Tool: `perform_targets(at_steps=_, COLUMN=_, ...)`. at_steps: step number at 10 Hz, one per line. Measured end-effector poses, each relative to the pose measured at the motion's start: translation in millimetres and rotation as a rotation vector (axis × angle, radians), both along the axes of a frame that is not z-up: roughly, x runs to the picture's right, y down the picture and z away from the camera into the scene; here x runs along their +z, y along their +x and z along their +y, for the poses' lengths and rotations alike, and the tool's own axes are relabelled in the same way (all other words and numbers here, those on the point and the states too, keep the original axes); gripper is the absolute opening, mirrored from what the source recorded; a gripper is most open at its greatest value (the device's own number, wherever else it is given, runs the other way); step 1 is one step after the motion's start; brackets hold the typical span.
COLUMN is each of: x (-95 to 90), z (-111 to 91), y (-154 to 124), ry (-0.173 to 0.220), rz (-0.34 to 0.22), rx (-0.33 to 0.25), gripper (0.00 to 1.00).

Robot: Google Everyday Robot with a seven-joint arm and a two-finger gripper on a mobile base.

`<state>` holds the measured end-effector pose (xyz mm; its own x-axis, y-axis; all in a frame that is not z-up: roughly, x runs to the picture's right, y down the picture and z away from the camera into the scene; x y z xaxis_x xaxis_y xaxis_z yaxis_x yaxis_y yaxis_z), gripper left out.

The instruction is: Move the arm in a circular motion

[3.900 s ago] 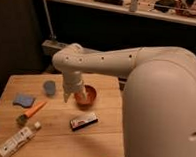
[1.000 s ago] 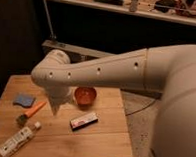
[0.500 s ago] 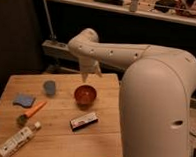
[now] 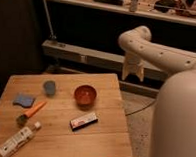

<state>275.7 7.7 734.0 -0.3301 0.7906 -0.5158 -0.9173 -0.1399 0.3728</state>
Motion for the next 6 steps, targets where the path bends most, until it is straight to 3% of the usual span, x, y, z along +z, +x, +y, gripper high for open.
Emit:
perform_targets(at_steps=1, x=-29.0, z=38.9, y=30.1, ry=-0.036, rz=0.067, rx=0.03, gripper=0.65)
perform_targets(at_steps=2, x=-39.9, z=53.8, y=35.5, ry=-0.051, rz=0.084, rx=0.03, gripper=0.65)
perform_targets(at_steps=3, x=-59.9, z=83.1, y=32.9, ry=-0.076, rz=0.093, rx=0.01, gripper=0.65)
perform_targets(at_steps=4, x=-71.9, z=104.4, y=14.8, ry=-0.096, rz=0.067, rx=-0.029, gripper=0.65)
perform_targets(at_steps=6, x=-81.4, z=145.5, y=-68.8, ry=-0.154, rz=-0.094, rx=-0.124, gripper=0.65)
